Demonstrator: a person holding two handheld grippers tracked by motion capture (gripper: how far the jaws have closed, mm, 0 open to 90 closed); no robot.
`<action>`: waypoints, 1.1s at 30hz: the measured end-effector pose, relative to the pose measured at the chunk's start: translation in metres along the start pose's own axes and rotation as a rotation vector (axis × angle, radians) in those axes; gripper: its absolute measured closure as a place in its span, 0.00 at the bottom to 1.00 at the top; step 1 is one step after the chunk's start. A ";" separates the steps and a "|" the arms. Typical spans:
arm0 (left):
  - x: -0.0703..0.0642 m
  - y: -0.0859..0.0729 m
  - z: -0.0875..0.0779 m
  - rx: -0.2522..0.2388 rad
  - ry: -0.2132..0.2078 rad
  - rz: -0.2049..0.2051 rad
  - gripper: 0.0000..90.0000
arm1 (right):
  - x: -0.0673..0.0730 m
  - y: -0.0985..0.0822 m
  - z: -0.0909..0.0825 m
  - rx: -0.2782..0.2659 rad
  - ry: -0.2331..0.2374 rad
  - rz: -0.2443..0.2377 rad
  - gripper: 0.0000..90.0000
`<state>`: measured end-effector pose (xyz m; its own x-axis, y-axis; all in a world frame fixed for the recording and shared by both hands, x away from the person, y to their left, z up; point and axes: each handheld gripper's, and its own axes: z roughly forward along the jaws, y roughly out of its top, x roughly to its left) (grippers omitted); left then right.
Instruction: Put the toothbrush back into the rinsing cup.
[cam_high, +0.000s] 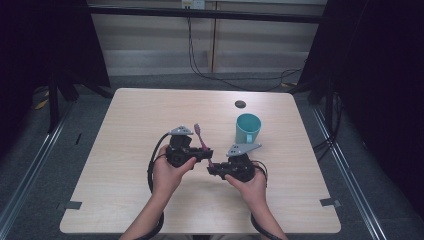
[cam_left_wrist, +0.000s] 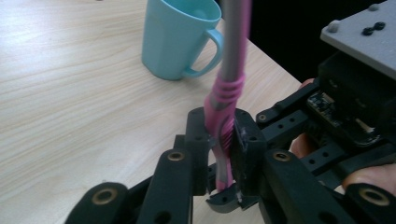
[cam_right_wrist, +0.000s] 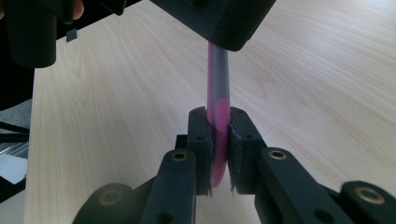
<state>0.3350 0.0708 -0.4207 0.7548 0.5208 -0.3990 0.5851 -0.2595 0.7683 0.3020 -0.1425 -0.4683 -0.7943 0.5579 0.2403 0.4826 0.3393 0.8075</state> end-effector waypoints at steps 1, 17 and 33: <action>-0.001 0.000 0.000 -0.001 -0.002 0.004 0.89 | 0.000 0.000 0.001 -0.003 0.002 -0.002 0.90; -0.001 0.002 -0.006 0.021 0.011 0.001 0.91 | 0.004 0.001 0.005 0.000 -0.011 -0.012 0.62; 0.015 -0.002 -0.024 0.040 0.075 0.022 0.91 | -0.014 0.001 -0.026 -0.035 -0.052 0.030 0.44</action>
<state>0.3377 0.0986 -0.4160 0.7442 0.5738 -0.3419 0.5810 -0.3035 0.7552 0.3038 -0.1695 -0.4567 -0.7593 0.6061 0.2369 0.4918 0.2960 0.8188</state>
